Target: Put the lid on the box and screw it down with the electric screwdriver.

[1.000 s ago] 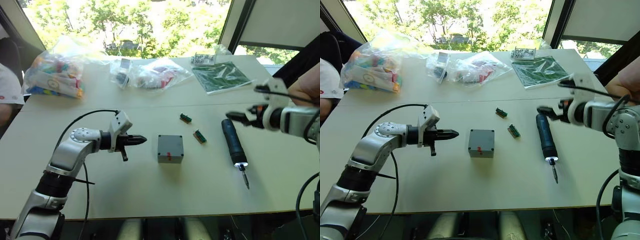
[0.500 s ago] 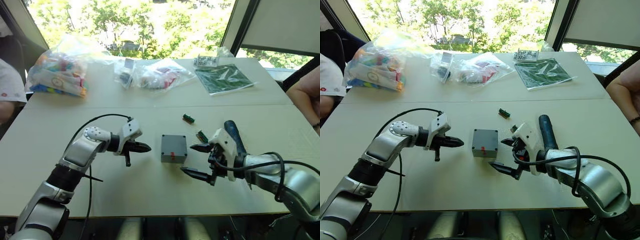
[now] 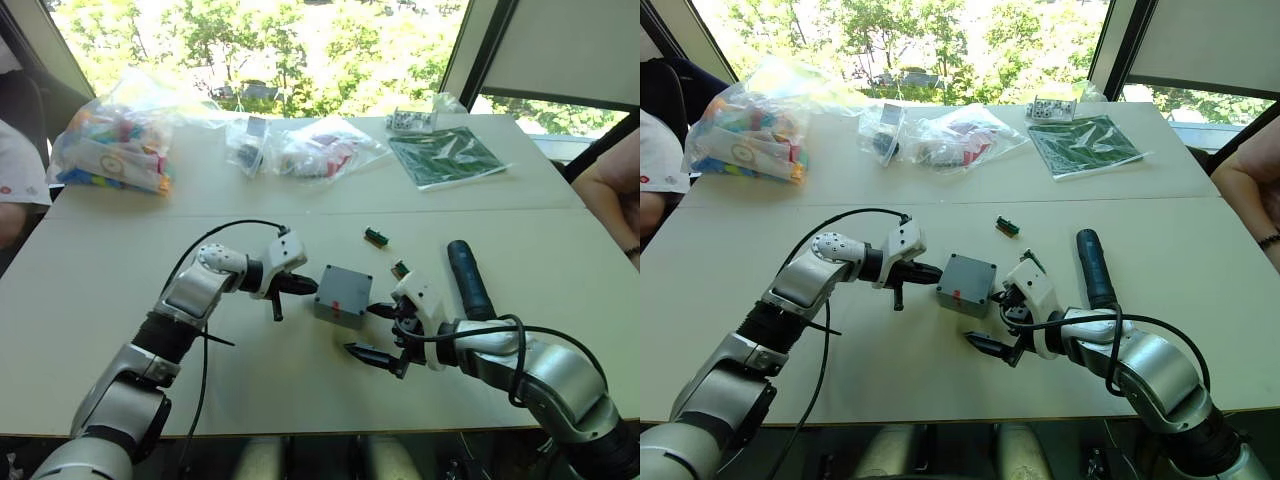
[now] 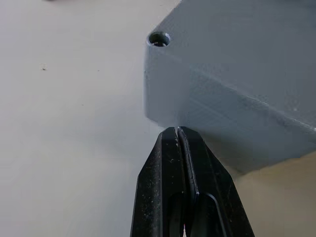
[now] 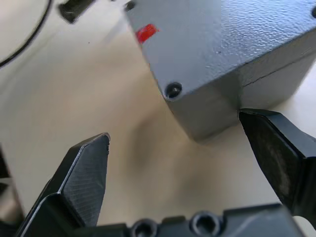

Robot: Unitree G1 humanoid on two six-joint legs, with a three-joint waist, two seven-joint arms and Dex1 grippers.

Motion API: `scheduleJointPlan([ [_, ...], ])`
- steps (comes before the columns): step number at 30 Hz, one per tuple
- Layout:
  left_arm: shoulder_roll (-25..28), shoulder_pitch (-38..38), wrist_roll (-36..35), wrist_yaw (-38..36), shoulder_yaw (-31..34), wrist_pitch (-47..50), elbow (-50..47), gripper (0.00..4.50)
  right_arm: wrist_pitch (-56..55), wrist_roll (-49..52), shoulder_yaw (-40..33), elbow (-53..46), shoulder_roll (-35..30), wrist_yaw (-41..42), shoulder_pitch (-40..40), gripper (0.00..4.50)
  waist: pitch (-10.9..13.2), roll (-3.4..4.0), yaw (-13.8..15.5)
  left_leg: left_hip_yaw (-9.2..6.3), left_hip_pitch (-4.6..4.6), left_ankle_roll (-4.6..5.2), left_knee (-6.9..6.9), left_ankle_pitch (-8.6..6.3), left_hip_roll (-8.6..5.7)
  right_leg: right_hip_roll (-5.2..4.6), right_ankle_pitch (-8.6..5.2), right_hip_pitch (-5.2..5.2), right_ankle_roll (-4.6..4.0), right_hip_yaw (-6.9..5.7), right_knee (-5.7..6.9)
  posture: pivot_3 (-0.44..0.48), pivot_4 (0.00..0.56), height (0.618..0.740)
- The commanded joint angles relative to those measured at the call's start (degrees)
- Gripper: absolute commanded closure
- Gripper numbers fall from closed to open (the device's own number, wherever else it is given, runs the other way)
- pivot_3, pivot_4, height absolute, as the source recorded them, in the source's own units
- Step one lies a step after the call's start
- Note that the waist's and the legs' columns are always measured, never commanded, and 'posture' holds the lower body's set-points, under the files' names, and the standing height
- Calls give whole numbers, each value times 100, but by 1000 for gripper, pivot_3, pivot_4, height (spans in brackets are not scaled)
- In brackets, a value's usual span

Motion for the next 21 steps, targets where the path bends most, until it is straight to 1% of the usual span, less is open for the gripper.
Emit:
scheduleJointPlan([
  [1, -131, -194, 55, 74, 115, -240, 229, 4500, 216, 391, -276, -570, 91, -29, 15, 43, 0, 0, 13, 0, 0, 0, 1, 0, 0, 0, 0, 1, 0, 0, 0, 0, 150, 740],
  [3, -83, -212, 91, 90, 180, -292, 364, 4500, 320, 512, -476, -672, 2, -16, 61, 43, 0, 0, 5, 0, -1, 0, 5, 0, -2, -2, 1, 2, 1, -1, 0, 0, 150, 740],
  [5, 41, -168, 66, 28, 244, -253, 342, 4500, 242, 362, -638, -654, -322, 109, 59, 43, 0, 0, 2, 0, -1, 0, 7, 0, -3, -2, 1, 3, 3, -1, -1, 0, 150, 740],
  [7, 232, -67, 30, -89, 265, -182, 205, 4500, 63, 108, -739, -419, -675, 256, -5, 43, 0, 0, -6, 1, -1, 1, 8, 0, -3, -2, 2, 3, 3, -1, -1, 0, 150, 740],
  [10, 487, 119, -63, -308, 242, -47, -99, 4500, -181, -103, -780, -25, -902, 442, -124, 43, 0, 0, -23, 1, 0, 2, 6, -1, -1, 0, 2, 2, 3, -1, -1, 0, 150, 740],
  [11, 556, 184, -99, -389, 228, -8, -218, 4500, -293, -206, -732, 60, -958, 514, -145, 43, 0, 0, -13, 1, 1, 2, 5, -1, 0, 0, 2, 2, 3, -1, -1, 0, 150, 740],
  [13, 830, 515, -236, -725, 137, 117, -783, 4500, -700, -543, -452, 419, -1043, 788, -276, 43, 0, 0, -11, 0, 0, 2, 3, -1, 1, 1, 1, 0, 3, -1, -1, 0, 150, 740],
  [15, 997, 774, -350, -949, 68, 264, -1202, 4500, -1044, -816, -188, 729, -1048, 1037, -403, 43, 0, 0, -16, 1, 0, 2, 3, -1, 1, 0, 1, 0, 3, -1, -2, 0, 150, 740],
  [18, 844, 857, -309, -685, 82, 397, -1333, 4500, -1301, -923, 41, 903, -925, 1357, -530, 43, 0, 1, 24, 2, 0, 2, 5, -1, 1, -3, 2, 2, 2, 0, -2, 0, 150, 740],
  [21, 618, 754, -223, -399, 117, 412, -1221, 4500, -1315, -787, 73, 829, -802, 1569, -553, 43, 0, 1, 68, -1, -1, 2, 15, -1, 0, -3, 2, 7, 3, -3, 0, 0, 150, 740],
])
